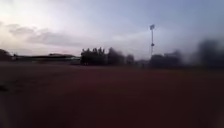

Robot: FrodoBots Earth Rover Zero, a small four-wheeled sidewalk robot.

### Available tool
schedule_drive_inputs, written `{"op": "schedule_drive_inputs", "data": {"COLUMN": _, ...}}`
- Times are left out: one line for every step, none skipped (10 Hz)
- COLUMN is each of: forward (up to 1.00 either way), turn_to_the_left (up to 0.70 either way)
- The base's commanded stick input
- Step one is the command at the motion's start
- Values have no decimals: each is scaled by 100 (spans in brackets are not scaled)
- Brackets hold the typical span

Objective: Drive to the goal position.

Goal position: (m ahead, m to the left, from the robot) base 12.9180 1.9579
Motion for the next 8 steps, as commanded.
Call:
{"op": "schedule_drive_inputs", "data": {"forward": 70, "turn_to_the_left": 0}}
{"op": "schedule_drive_inputs", "data": {"forward": 70, "turn_to_the_left": 0}}
{"op": "schedule_drive_inputs", "data": {"forward": 70, "turn_to_the_left": 0}}
{"op": "schedule_drive_inputs", "data": {"forward": 70, "turn_to_the_left": 0}}
{"op": "schedule_drive_inputs", "data": {"forward": 70, "turn_to_the_left": 0}}
{"op": "schedule_drive_inputs", "data": {"forward": 70, "turn_to_the_left": -6}}
{"op": "schedule_drive_inputs", "data": {"forward": 70, "turn_to_the_left": -17}}
{"op": "schedule_drive_inputs", "data": {"forward": 70, "turn_to_the_left": -30}}
